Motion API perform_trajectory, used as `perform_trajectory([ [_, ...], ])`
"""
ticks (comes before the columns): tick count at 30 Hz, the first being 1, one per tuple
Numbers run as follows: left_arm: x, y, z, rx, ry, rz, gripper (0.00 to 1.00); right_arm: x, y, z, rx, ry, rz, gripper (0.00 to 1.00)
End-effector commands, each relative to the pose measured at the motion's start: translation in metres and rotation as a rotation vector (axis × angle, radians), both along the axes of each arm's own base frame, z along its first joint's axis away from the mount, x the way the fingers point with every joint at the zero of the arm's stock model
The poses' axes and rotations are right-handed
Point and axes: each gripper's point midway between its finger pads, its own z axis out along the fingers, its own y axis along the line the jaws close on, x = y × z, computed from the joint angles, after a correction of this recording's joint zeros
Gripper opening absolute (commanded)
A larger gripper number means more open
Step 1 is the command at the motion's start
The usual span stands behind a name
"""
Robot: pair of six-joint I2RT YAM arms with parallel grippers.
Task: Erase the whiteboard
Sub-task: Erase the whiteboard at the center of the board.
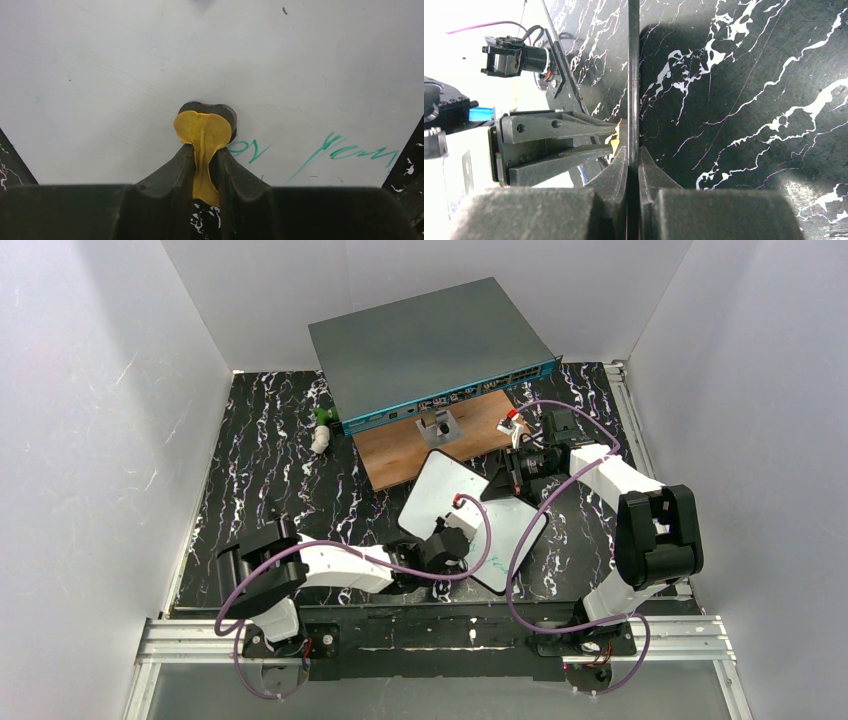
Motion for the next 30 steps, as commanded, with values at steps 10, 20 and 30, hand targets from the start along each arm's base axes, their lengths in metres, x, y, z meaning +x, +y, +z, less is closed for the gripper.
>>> perform_trajectory([
  [10, 0.04, 0.063, -0.01, 0.063, 0.116, 0.23, 0.0, -0.03, 0.019, 0.033, 0.131, 0.077, 0.105, 0.01],
  [20, -0.016, -0.028, 0.001, -0.039, 0.109, -0.136, 0.0, -0.029, 0.02, 0.032, 0.125, 0.08, 0.105, 0.01],
  [30, -0.004, -0.018, -0.005, 0.036, 0.055, -0.021, 0.0, -0.03, 0.019, 0.032, 0.124, 0.079, 0.103, 0.01],
])
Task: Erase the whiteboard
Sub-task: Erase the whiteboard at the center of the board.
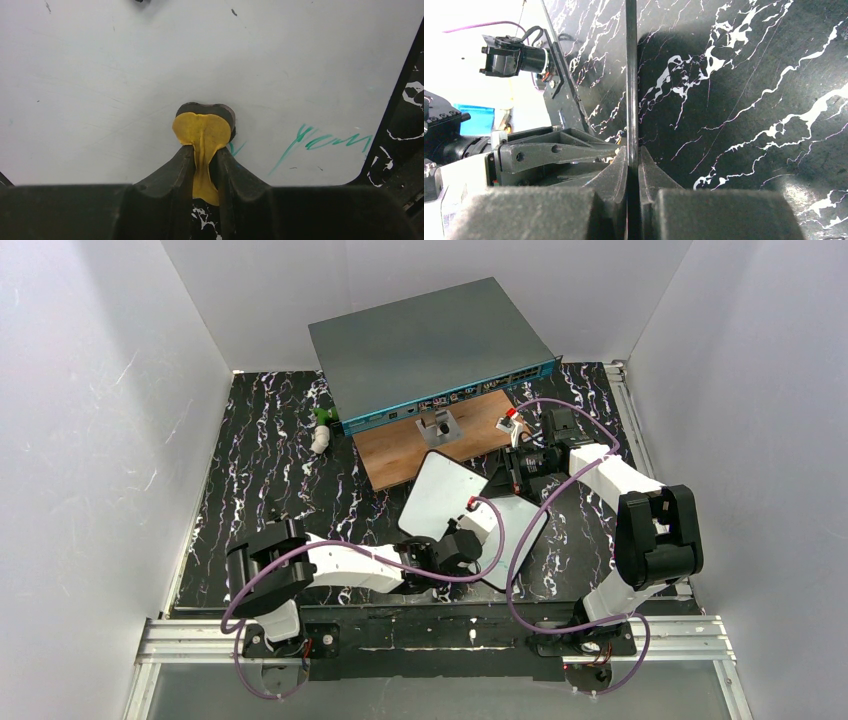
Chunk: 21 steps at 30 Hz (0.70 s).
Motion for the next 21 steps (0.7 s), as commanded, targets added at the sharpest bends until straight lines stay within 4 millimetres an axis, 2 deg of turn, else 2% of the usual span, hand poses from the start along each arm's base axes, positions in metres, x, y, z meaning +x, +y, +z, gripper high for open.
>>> perform_trajectory([
  [1, 0.012, 0.011, -0.008, 0.015, 0.017, 0.062, 0.0, -0.032, 0.017, 0.03, 0.116, 0.103, 0.098, 0.01],
  [5, 0.039, 0.054, -0.002, 0.002, 0.019, 0.204, 0.0, -0.032, 0.017, 0.03, 0.114, 0.102, 0.097, 0.01],
  [7, 0.043, 0.067, 0.001, -0.002, 0.027, 0.229, 0.0, -0.032, 0.017, 0.03, 0.113, 0.101, 0.097, 0.01],
  [9, 0.045, 0.069, 0.004, -0.013, 0.031, 0.23, 0.0, -0.032, 0.017, 0.029, 0.112, 0.102, 0.096, 0.01],
  [11, 0.035, 0.048, 0.005, -0.046, 0.064, 0.159, 0.0, -0.031, 0.017, 0.029, 0.11, 0.103, 0.094, 0.01],
  [14, -0.007, -0.016, 0.006, -0.084, 0.084, -0.036, 0.0, -0.031, 0.017, 0.027, 0.106, 0.107, 0.093, 0.01],
  [17, -0.038, -0.055, 0.003, -0.102, 0.113, -0.128, 0.0, -0.031, 0.017, 0.028, 0.107, 0.104, 0.093, 0.01],
  [18, -0.037, -0.051, -0.003, -0.081, 0.113, -0.106, 0.0, -0.031, 0.017, 0.029, 0.109, 0.1, 0.094, 0.01],
  [20, -0.019, -0.024, -0.005, -0.059, 0.087, -0.019, 0.0, -0.032, 0.017, 0.03, 0.11, 0.099, 0.095, 0.01],
  [21, -0.004, -0.001, -0.009, -0.053, 0.088, 0.044, 0.0, -0.032, 0.017, 0.03, 0.11, 0.099, 0.095, 0.01],
])
